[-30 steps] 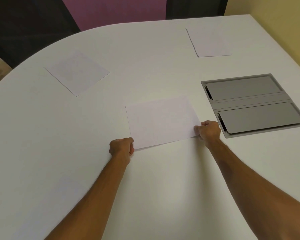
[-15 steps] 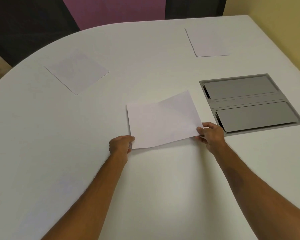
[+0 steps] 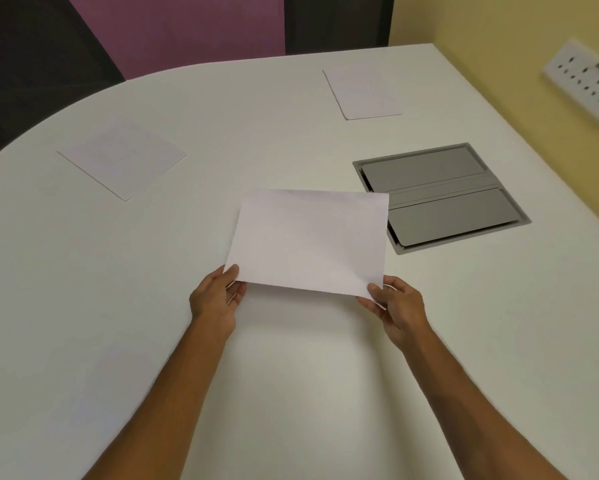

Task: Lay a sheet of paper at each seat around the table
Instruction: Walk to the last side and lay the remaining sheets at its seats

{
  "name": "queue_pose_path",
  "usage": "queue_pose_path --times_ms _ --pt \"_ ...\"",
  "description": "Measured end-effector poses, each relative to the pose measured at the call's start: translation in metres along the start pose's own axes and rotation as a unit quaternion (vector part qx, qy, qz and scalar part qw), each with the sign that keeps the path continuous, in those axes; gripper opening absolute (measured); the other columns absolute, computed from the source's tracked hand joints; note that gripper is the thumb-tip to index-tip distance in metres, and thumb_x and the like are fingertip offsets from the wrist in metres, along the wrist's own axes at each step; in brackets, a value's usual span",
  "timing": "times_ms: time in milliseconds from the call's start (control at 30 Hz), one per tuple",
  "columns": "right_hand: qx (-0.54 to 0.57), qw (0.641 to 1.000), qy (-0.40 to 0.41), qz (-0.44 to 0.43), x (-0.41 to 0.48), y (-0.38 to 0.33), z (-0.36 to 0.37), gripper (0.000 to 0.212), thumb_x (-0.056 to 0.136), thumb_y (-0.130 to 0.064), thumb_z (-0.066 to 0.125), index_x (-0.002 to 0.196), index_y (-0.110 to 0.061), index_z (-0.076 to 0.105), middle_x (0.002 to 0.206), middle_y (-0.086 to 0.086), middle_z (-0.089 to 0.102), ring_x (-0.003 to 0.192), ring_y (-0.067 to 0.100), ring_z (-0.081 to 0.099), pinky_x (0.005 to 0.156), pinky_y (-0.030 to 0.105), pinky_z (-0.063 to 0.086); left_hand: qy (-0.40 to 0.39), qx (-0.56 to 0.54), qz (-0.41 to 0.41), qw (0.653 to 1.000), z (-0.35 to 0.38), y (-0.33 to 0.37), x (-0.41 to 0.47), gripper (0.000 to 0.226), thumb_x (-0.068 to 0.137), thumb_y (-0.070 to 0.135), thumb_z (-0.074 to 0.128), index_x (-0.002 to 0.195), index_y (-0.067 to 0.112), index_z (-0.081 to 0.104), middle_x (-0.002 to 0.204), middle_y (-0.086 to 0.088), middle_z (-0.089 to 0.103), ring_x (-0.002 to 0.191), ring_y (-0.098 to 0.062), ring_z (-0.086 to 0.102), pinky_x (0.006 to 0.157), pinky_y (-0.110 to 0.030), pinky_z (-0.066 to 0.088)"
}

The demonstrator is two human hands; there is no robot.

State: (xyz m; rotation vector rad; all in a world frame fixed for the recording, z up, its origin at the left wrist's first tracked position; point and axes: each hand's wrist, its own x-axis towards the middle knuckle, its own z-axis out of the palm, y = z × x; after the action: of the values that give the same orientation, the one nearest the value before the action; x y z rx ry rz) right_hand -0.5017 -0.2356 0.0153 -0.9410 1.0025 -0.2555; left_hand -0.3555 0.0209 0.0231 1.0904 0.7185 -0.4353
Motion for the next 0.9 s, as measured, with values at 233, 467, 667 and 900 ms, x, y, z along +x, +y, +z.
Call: queue_pose_path --times_ms 233,467,667,900 --pt "0.061 0.998 -0.016 -0.007 -0.061 0.018 -0.011 0.019 0.085 0.019 0.062 0.097 0.004 0.063 0.094 0.012 0.077 0.089 0.029 0.075 0.072 0.039 0.062 -0.092 0.017 -0.012 0.996 0.009 -0.026 -0.05 0.022 0.089 0.008 0.072 0.111 0.008 0.07 0.103 -0.009 0.078 0.094 -0.02 0.076 0.085 -0.031 0.057" --pt "0.098 0.995 -0.019 -0.011 -0.112 0.032 -0.028 0.025 0.082 0.022 0.06 0.105 0.01 0.06 0.106 0.017 0.075 0.095 0.032 0.074 0.073 0.04 0.062 -0.133 0.047 -0.002 0.99 0.019 -0.058 -0.1 0.023 0.085 0.014 0.077 0.107 0.009 0.071 0.1 -0.005 0.079 0.092 -0.02 0.076 0.075 -0.029 0.061" --pt "0.068 0.997 -0.035 0.003 -0.141 0.038 -0.058 0.045 0.078 0.02 0.066 0.114 -0.005 0.066 0.111 0.009 0.076 0.098 0.028 0.074 0.073 0.035 0.061 -0.139 0.133 0.059 0.98 0.026 -0.077 -0.13 0.005 0.089 0.006 0.072 0.093 0.009 0.073 0.088 -0.001 0.078 0.081 -0.014 0.075 0.071 -0.026 0.061" --pt "0.083 0.995 -0.046 0.019 -0.154 0.016 -0.123 0.047 0.078 0.012 0.07 0.119 -0.011 0.067 0.114 0.008 0.075 0.104 0.025 0.072 0.083 0.035 0.06 -0.14 0.207 0.106 0.962 0.03 -0.11 -0.162 0.009 0.09 0.006 0.071 0.084 0.011 0.067 0.075 0.004 0.073 0.071 -0.009 0.072 0.069 -0.025 0.061"
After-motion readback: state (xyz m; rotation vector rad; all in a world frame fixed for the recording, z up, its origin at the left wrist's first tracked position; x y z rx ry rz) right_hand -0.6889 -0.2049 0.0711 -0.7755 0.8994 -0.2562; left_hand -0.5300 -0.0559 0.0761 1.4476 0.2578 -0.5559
